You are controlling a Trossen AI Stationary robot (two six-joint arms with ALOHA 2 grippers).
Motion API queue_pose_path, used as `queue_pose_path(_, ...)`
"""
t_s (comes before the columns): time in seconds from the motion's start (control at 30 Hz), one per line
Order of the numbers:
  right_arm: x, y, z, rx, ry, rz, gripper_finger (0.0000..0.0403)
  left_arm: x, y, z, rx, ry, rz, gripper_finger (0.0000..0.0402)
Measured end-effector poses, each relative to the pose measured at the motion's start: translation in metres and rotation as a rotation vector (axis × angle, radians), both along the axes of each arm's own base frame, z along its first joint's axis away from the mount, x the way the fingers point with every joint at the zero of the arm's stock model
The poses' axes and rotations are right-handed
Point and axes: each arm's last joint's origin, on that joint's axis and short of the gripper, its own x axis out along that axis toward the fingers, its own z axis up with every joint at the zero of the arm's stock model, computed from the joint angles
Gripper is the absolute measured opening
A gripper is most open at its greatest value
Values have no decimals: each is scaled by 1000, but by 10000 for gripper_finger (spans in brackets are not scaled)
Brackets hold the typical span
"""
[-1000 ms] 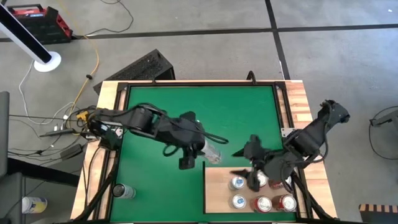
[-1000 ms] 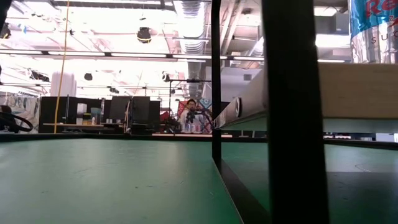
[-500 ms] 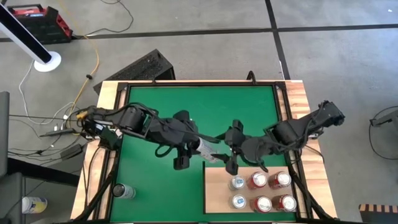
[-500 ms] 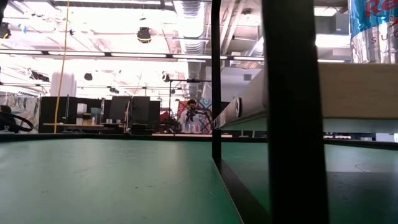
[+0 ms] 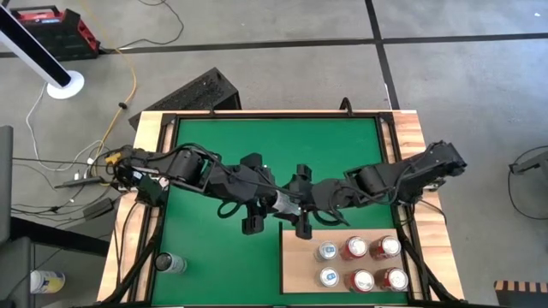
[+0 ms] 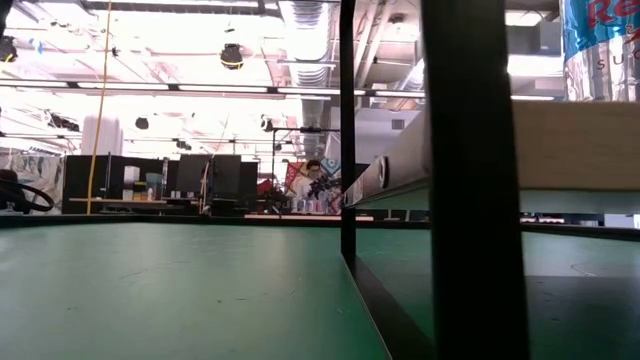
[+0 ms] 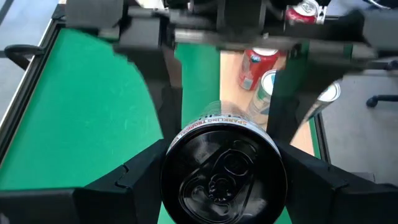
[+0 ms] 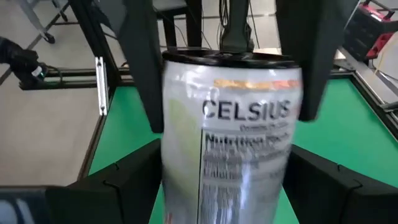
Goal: Place canned beverage on shelf
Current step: Put the top white yellow soda can on the shelf
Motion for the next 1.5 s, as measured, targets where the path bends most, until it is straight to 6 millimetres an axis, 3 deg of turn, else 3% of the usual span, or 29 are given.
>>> queue_pose_path(0.73,8,-2,-2,-29,-32,12,321,8,-2,-15,-1,28,11,234)
queue_pose_path(0.97,4,1,-4,-29,12,13,288,10,-3,-16,4,23,4,234)
queue_pose_path(1.23,0,4,-6,-42,44,24,283,11,-3,-17,9,19,6,329)
queue_pose_path(1.5,-4,4,-6,-9,75,-3,282,4,0,-2,19,-14,-6,341)
